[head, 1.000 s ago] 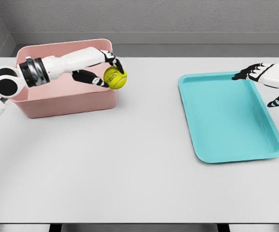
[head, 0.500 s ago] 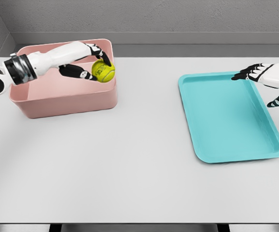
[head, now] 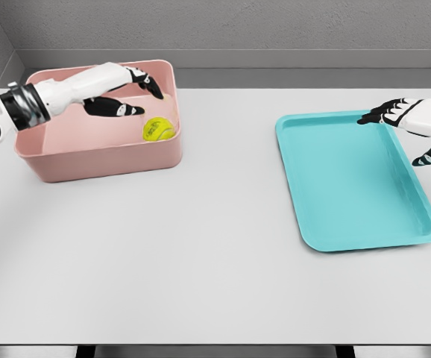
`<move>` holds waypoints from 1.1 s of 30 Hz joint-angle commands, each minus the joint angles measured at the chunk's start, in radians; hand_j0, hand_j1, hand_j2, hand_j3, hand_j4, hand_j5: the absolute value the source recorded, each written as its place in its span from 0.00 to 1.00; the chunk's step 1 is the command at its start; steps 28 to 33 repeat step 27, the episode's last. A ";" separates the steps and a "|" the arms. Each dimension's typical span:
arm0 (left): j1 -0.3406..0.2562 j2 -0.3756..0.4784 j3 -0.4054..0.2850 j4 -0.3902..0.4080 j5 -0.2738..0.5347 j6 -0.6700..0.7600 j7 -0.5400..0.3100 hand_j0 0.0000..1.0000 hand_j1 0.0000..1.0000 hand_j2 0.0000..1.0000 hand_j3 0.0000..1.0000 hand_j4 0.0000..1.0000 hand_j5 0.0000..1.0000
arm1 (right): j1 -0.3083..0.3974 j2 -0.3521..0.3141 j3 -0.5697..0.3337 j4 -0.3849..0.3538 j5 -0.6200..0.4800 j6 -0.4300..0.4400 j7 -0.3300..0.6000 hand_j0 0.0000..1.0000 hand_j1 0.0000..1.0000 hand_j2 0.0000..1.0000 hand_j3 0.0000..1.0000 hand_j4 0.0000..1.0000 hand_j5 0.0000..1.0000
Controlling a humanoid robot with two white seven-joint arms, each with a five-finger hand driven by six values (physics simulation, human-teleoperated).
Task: Put the tennis from the blue tray into the pink basket with both arms
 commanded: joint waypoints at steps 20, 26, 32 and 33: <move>0.244 0.291 0.190 -0.379 0.197 0.001 0.022 1.00 1.00 1.00 1.00 1.00 1.00 | 0.003 -0.001 0.001 0.000 -0.006 0.002 0.000 1.00 1.00 1.00 1.00 1.00 1.00; 0.380 0.375 0.302 -0.470 0.192 0.001 0.022 1.00 1.00 1.00 1.00 1.00 1.00 | 0.003 0.000 0.002 0.000 -0.006 0.002 0.004 1.00 1.00 1.00 1.00 1.00 1.00; 0.382 0.375 0.302 -0.468 0.192 0.001 0.022 1.00 1.00 1.00 1.00 1.00 1.00 | 0.003 0.000 0.002 0.000 -0.006 0.002 0.004 1.00 1.00 1.00 1.00 1.00 1.00; 0.382 0.375 0.302 -0.468 0.192 0.001 0.022 1.00 1.00 1.00 1.00 1.00 1.00 | 0.003 0.000 0.002 0.000 -0.006 0.002 0.004 1.00 1.00 1.00 1.00 1.00 1.00</move>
